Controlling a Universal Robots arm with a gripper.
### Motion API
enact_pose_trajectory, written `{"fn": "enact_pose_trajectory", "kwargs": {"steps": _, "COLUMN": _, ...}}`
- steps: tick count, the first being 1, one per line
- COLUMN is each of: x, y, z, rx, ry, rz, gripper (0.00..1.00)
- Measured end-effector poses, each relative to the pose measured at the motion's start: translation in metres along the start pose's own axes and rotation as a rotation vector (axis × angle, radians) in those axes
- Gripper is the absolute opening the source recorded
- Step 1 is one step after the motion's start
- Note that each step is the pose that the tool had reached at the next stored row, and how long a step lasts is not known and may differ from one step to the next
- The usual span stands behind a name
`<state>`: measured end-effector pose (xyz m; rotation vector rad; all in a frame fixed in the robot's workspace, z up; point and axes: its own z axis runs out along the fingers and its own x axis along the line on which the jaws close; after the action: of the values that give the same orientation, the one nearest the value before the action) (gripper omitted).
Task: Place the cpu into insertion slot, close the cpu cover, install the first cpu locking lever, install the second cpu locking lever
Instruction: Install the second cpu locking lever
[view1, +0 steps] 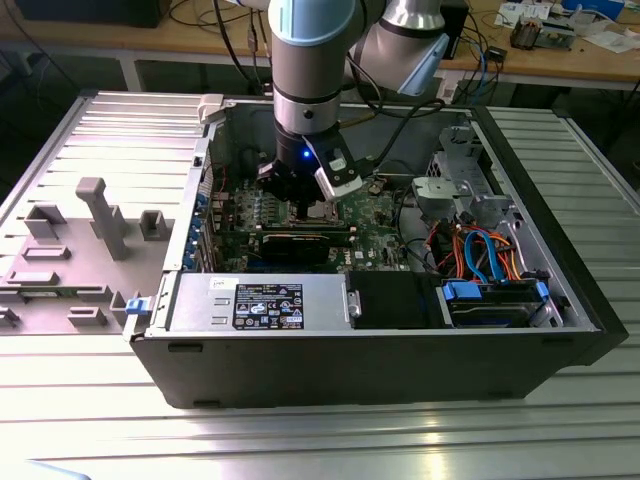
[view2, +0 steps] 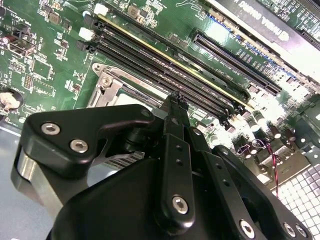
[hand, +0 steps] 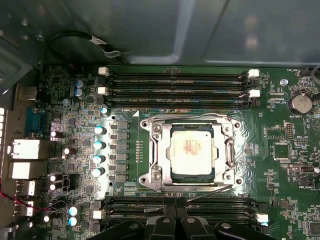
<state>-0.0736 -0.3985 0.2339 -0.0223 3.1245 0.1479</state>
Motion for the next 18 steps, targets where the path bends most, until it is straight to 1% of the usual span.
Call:
{"fn": "enact_pose_trajectory", "kwargs": {"steps": 12, "x": 0.0000, "y": 0.0000, "z": 0.0000, "rx": -0.0004, "ry": 0.0004, "rz": 0.000, "gripper": 0.11}}
{"fn": "enact_pose_trajectory", "kwargs": {"steps": 13, "x": 0.0000, "y": -0.0005, "z": 0.0004, "rx": -0.0033, "ry": 0.0066, "rz": -0.002, "gripper": 0.11}}
{"fn": "enact_pose_trajectory", "kwargs": {"steps": 14, "x": 0.0001, "y": -0.0010, "z": 0.0006, "rx": -0.0062, "ry": 0.0101, "rz": -0.004, "gripper": 0.11}}
{"fn": "enact_pose_trajectory", "kwargs": {"steps": 15, "x": 0.0002, "y": -0.0018, "z": 0.0008, "rx": -0.0094, "ry": 0.0117, "rz": -0.005, "gripper": 0.11}}
{"fn": "enact_pose_trajectory", "kwargs": {"steps": 16, "x": 0.0011, "y": -0.0040, "z": 0.0011, "rx": -0.0248, "ry": 0.0125, "rz": -0.005, "gripper": 0.11}}
{"fn": "enact_pose_trajectory", "kwargs": {"steps": 17, "x": 0.0019, "y": -0.0055, "z": 0.0013, "rx": -0.0351, "ry": 0.0131, "rz": -0.006, "gripper": 0.11}}
{"fn": "enact_pose_trajectory", "kwargs": {"steps": 18, "x": 0.0023, "y": -0.0064, "z": 0.0015, "rx": -0.0418, "ry": 0.0152, "rz": -0.008, "gripper": 0.11}}
